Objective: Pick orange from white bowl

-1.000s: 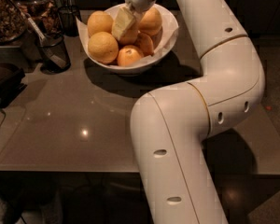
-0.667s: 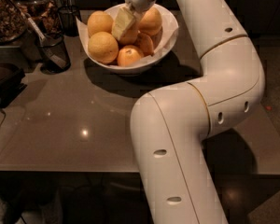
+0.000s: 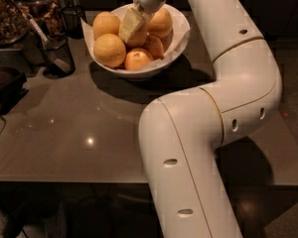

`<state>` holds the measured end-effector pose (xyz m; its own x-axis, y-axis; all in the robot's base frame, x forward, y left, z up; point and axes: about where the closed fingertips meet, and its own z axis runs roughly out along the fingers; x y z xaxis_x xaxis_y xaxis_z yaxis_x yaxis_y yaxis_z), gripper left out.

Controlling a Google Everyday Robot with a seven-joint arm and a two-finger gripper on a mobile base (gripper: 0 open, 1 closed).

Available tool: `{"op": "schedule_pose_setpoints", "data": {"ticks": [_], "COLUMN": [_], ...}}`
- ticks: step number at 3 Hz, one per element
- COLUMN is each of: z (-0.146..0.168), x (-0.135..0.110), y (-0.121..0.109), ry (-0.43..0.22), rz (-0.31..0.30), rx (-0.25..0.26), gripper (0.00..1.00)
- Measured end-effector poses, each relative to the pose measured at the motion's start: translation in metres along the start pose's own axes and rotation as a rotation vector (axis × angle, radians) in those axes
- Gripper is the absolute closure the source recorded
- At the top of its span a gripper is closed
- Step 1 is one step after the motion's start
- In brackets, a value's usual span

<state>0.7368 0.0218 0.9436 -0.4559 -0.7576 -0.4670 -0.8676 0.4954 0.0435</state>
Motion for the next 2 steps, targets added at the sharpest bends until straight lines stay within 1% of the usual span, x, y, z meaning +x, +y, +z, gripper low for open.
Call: {"op": "schedule_pose_setpoints", "data": {"ticks": [1,2], "z": [-0.0057,0.0001], "x": [-0.003,0.0], "y": [0.0003,0.0001], "ry": [0.0,0.0], "rz": [0.0,0.0], "rx": [0.0,0.0], "gripper": [0.12,0.0]}}
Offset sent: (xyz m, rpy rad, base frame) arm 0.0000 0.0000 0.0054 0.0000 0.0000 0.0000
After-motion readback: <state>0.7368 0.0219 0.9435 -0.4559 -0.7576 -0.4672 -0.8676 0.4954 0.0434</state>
